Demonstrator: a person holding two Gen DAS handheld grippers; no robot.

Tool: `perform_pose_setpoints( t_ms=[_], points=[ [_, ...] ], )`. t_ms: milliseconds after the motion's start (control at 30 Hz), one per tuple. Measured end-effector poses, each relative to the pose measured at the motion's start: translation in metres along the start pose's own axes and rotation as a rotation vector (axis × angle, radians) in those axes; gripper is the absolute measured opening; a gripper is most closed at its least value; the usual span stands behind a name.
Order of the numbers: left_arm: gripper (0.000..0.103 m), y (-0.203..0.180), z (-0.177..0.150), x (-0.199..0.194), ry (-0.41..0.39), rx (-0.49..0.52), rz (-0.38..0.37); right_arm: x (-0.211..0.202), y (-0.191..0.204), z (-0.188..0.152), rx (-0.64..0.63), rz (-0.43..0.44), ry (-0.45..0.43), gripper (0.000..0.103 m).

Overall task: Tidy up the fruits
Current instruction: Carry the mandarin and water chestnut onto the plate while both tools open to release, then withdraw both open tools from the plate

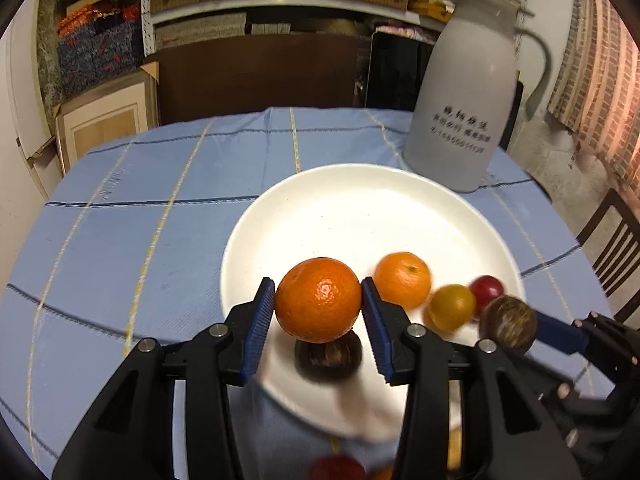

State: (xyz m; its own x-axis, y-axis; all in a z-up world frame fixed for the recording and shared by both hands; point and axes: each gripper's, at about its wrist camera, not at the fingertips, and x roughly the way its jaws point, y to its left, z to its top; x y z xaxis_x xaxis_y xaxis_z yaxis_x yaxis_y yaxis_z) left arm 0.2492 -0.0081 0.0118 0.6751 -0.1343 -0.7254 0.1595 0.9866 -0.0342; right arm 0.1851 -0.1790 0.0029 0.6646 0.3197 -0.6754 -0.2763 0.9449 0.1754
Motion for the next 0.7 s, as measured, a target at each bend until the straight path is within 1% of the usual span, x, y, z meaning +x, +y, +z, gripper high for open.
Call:
perform_pose_setpoints(
  t_ms=[100, 133, 167, 200, 233, 333, 467, 500, 533, 600, 633, 700],
  points=[
    [0.044, 0.002, 0.002, 0.017, 0.015, -0.004, 0.009, 0.017, 0.000, 0.002, -0.001, 0.007, 0.027, 0.043],
    [0.047, 0.003, 0.002, 0.019, 0.009, -0.013, 0.004, 0.018, -0.001, 0.002, 0.001, 0.007, 0.025, 0.050],
    [0.052, 0.005, 0.001, 0.021, 0.008, -0.021, -0.005, 0.017, -0.002, 0.002, 0.001, 0.001, 0.019, 0.054],
    [0.055, 0.006, 0.002, 0.021, 0.012, -0.022, -0.011, 0.013, -0.005, 0.002, 0.006, -0.009, 0.002, 0.057],
    [0.056, 0.006, 0.001, 0.020, 0.010, -0.021, -0.010, 0.010, -0.008, 0.002, 0.016, -0.014, -0.010, 0.057],
    [0.059, 0.008, -0.001, 0.007, -0.015, -0.016, 0.003, 0.001, -0.013, 0.002, 0.037, -0.013, -0.026, 0.057],
    [0.067, 0.012, -0.011, -0.019, -0.048, -0.026, 0.031, -0.016, -0.016, -0.004, 0.041, -0.042, -0.070, 0.057],
    [0.069, 0.014, -0.017, -0.027, -0.055, -0.032, 0.037, -0.023, -0.017, -0.008, 0.046, -0.048, -0.087, 0.058],
    [0.073, 0.015, -0.023, -0.033, -0.061, -0.036, 0.045, -0.029, -0.019, -0.012, 0.055, -0.049, -0.099, 0.061],
    [0.076, 0.017, -0.039, -0.048, -0.074, -0.040, 0.069, -0.040, -0.023, -0.021, 0.079, -0.045, -0.120, 0.067],
    [0.077, 0.017, -0.047, -0.054, -0.077, -0.046, 0.073, -0.045, -0.025, -0.027, 0.090, -0.046, -0.127, 0.069],
    [0.083, 0.019, -0.067, -0.067, -0.083, -0.069, 0.075, -0.054, -0.030, -0.041, 0.108, -0.050, -0.132, 0.069]
  ],
)
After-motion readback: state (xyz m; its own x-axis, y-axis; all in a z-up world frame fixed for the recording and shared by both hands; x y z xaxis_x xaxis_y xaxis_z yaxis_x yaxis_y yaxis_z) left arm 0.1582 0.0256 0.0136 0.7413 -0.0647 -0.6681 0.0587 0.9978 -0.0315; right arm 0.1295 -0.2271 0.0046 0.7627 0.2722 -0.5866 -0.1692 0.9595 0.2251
